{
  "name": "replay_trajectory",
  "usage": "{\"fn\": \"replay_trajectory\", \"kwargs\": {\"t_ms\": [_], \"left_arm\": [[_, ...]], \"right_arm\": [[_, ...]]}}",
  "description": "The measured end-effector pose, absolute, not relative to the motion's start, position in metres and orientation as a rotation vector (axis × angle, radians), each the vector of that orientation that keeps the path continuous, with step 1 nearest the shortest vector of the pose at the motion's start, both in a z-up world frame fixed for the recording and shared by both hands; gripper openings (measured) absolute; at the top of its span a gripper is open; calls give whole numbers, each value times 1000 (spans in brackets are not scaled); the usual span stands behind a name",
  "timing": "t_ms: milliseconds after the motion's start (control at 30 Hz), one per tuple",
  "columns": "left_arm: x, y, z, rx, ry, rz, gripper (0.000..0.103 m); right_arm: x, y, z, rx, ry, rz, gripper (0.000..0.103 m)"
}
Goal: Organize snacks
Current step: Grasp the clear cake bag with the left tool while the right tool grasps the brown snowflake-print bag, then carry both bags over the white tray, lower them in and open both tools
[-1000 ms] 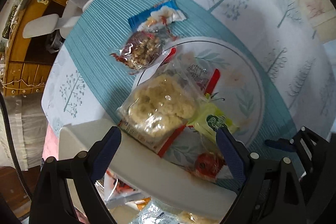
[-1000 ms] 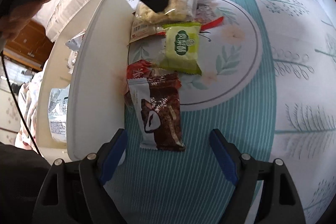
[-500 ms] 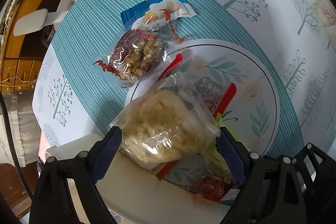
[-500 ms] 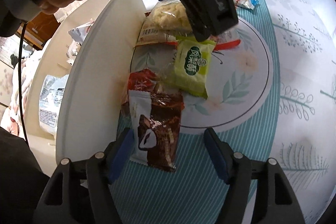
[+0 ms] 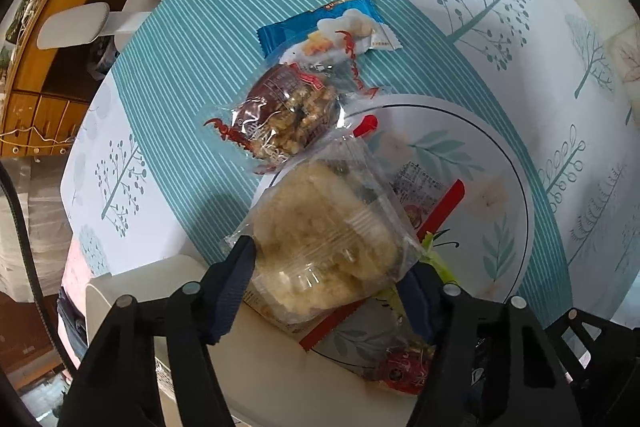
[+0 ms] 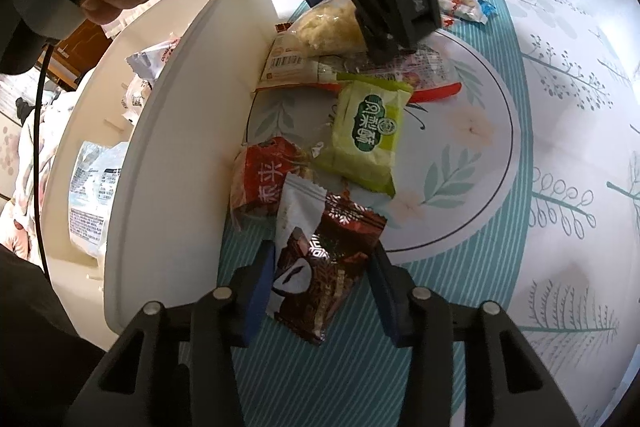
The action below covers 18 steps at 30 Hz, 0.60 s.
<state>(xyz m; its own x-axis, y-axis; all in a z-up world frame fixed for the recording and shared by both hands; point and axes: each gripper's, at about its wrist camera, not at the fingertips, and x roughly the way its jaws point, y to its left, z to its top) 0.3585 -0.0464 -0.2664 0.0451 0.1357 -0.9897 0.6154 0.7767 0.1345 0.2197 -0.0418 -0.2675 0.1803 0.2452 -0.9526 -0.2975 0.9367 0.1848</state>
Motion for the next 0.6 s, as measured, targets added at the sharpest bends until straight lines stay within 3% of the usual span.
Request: {"fn": "replay_trajectory", "kwargs": {"t_ms": [133, 400, 467, 600], "left_arm": [[360, -41, -259, 603, 1503, -403, 55], [357, -30, -232, 512, 1475, -375, 53], [355, -26, -220, 482, 1459, -374, 53], [348, -20, -196, 422, 1423, -364, 53]], "right_arm": [[219, -44, -265, -57, 1338, 380, 42], [209, -50, -255, -33, 1332, 341, 40], [207, -53, -252, -25, 1330, 334, 32], [206, -61, -248, -7, 1323, 305, 31]]}}
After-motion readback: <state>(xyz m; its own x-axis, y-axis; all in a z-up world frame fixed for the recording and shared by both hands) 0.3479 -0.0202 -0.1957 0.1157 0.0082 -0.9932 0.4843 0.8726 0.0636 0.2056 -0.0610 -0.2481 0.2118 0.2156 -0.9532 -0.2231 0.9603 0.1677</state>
